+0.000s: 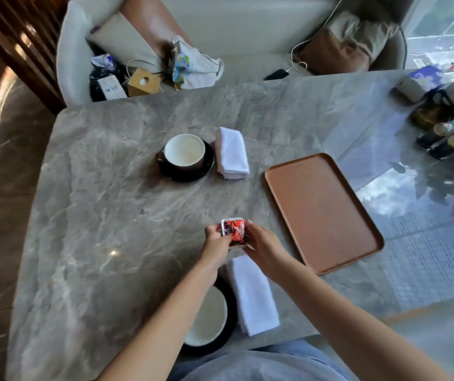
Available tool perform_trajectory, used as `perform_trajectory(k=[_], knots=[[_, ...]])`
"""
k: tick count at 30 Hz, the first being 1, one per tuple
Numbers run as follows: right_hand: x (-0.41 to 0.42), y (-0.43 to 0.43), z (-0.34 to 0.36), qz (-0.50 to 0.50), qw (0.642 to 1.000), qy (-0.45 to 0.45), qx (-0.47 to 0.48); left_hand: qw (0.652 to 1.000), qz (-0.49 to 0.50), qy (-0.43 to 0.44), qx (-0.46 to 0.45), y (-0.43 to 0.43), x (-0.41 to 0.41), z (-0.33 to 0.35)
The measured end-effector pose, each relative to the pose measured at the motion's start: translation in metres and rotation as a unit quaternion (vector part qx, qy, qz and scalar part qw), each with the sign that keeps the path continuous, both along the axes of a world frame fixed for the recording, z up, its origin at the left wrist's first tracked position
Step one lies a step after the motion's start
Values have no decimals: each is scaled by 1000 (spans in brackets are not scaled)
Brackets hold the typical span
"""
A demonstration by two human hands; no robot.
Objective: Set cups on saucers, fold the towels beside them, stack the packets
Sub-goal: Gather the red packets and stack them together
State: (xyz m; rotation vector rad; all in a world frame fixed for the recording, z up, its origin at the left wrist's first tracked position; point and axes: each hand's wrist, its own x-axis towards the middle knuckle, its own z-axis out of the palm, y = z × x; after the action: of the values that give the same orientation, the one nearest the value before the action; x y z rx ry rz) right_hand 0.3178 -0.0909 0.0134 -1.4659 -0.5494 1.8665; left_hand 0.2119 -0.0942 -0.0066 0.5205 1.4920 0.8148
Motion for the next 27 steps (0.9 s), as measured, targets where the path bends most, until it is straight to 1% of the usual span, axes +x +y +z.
perform_trajectory(k=[6,9,12,16,21,24,27], knots=[[75,22,-15,-6,999,-19,34,1000,-3,-17,-4,29,81,-12],[102,41,-20,1,998,-23,66,999,-36,-6,-12,49,109,-14],[120,65,-26,13,996,-46,78,998,-65,14,-11,72,124,-12],[127,102,-35,31,993,-90,75,997,-63,30,-28,107,136,-13],[124,136,-43,40,985,-140,93,994,-62,77,-54,141,145,-19],[121,149,-46,43,980,-164,101,993,-41,78,-77,154,147,-20],[120,155,-52,52,977,-181,96,994,-24,74,-80,162,147,-21]])
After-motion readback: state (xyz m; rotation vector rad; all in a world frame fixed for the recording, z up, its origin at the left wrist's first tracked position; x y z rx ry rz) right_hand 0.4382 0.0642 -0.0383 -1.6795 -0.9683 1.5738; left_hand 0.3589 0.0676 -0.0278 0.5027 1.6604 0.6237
